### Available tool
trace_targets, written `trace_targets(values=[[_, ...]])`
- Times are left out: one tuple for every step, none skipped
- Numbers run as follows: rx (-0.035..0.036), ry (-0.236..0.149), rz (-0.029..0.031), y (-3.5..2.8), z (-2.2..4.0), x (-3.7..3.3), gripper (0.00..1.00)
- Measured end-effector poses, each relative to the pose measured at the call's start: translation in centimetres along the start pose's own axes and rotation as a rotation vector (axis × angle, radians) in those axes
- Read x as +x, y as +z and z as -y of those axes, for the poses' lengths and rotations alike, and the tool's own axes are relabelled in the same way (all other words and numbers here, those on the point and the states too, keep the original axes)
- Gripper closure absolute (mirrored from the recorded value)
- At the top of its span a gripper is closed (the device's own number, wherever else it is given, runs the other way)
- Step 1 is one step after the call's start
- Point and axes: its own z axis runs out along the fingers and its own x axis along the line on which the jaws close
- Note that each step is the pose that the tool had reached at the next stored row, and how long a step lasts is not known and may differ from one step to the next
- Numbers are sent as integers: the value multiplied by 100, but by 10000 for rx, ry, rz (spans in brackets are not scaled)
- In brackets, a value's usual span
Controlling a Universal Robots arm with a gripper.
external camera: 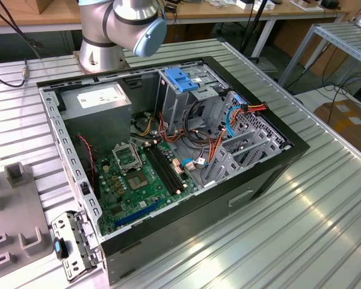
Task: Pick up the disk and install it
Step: 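Pick up the disk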
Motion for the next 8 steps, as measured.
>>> trace_targets(values=[[7, 0, -1, 12, 0, 0, 40], [17, 2, 1, 34, 0, -2, 40], [16, 8, 0, 46, 0, -6, 40], [15, 26, -1, 76, -1, -19, 40], [15, 29, -1, 95, -1, -31, 40], [15, 32, 0, 113, -2, -47, 40], [16, 33, 0, 130, -3, -62, 40], [17, 33, 1, 147, -3, -73, 40]])
